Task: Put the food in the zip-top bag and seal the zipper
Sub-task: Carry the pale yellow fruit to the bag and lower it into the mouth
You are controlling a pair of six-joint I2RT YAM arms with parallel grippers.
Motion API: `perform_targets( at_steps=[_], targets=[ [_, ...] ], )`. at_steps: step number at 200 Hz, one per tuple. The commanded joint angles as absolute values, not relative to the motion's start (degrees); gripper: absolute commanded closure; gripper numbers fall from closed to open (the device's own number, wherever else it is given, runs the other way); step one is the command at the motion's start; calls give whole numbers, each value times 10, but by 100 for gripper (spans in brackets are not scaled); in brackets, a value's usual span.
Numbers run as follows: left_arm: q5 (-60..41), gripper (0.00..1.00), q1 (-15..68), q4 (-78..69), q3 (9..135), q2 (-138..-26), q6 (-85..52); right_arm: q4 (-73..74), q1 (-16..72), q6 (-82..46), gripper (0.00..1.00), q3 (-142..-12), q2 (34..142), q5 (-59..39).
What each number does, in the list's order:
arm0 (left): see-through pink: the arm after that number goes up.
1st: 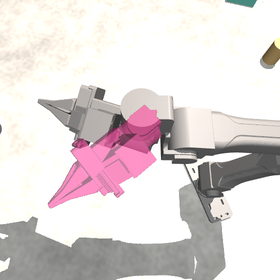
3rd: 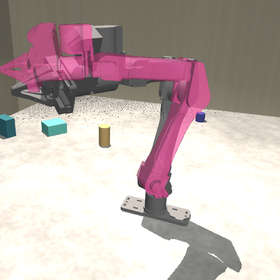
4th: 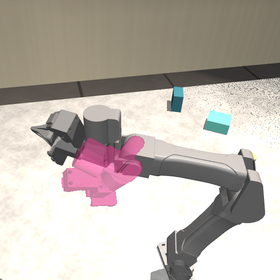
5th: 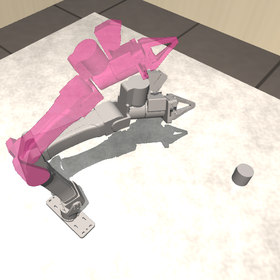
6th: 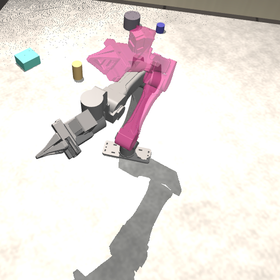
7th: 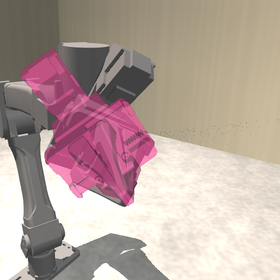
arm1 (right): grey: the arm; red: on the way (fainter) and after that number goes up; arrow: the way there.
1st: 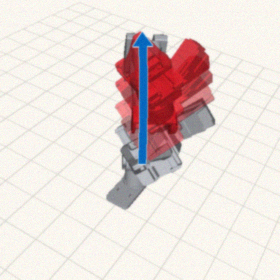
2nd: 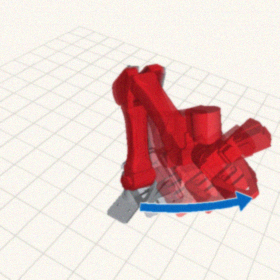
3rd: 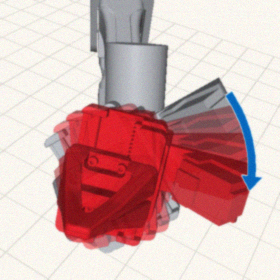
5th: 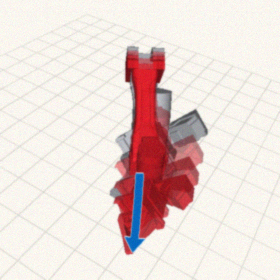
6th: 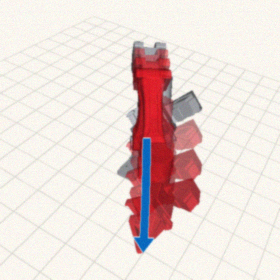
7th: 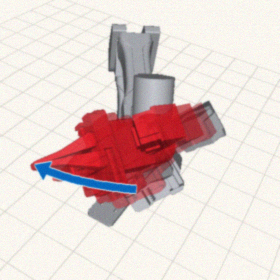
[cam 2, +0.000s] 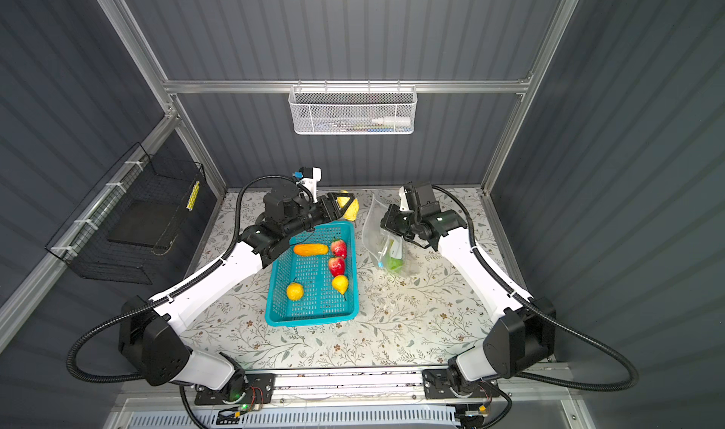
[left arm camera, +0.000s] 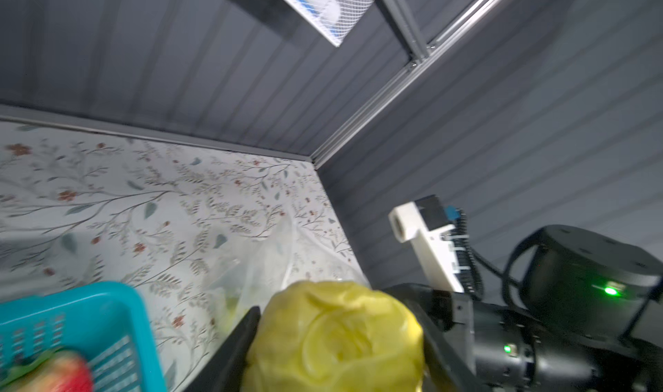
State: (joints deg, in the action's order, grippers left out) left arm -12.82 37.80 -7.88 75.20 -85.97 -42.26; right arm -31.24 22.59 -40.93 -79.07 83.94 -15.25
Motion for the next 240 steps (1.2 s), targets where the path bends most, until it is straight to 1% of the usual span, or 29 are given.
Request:
perform_targets(
  at_steps=[1, 36, 87, 135, 206, 240],
  targets=[
    [-147, 45, 408, -150, 742, -878, -423, -302, 224, -417, 100, -784, 835, -161],
    [-114, 46, 448, -170, 730, -901, -394, -309, 223, -436, 100, -790, 834, -168],
    [-49, 48, 466, -210, 687, -903, -373, -329, 220, -471, 100, -804, 827, -167],
    [-35, 49, 472, -207, 671, -911, -369, -304, 219, -502, 100, -795, 818, -179],
    [-16, 48, 473, -159, 672, -946, -362, -270, 219, -507, 100, -778, 805, -187],
    [-18, 44, 473, -103, 709, -970, -355, -275, 219, -496, 100, -773, 803, -186]
  ],
)
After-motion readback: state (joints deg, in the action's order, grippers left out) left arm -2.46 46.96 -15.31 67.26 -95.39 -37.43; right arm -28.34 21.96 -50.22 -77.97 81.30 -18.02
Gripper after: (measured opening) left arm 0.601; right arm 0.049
